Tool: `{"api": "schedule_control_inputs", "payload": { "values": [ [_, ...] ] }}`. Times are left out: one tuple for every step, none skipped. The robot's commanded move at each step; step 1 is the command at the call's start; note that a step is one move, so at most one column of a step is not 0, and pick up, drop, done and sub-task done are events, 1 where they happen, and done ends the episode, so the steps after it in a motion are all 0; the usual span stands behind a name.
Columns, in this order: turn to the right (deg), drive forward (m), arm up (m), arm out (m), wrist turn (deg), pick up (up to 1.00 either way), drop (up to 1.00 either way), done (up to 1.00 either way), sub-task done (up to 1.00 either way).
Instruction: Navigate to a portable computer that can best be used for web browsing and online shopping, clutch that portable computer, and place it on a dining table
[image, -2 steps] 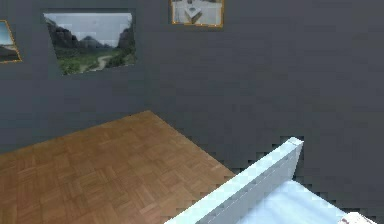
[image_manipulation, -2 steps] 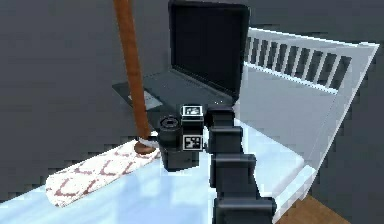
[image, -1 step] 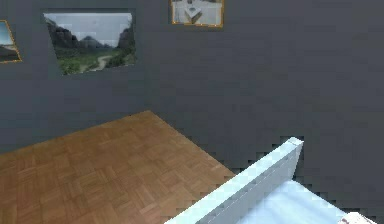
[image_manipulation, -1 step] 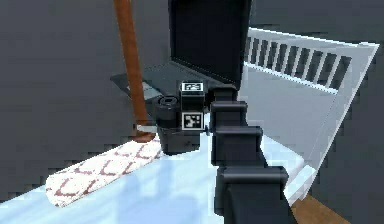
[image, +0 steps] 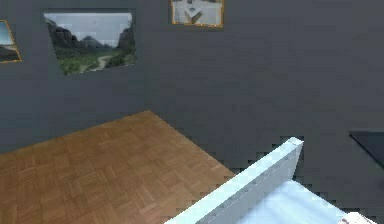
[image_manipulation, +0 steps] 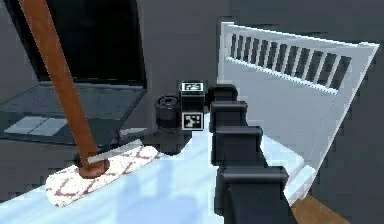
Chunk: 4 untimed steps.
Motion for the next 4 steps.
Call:
{"api": "schedule_control_inputs", "payload": {
  "values": [
    [0.0,0.0,0.0,0.0,-45.0,0.0,0.0,0.0,0.0],
    [0.0,0.0,0.0,0.0,-21.0,0.0,0.0,0.0,0.0],
    [0.0,0.0,0.0,-0.16,0.0,0.0,0.0,0.0,0.0],
    [-45.0,0.0,0.0,0.0,0.0,0.0,0.0,0.0,0.0]
  ]
}}
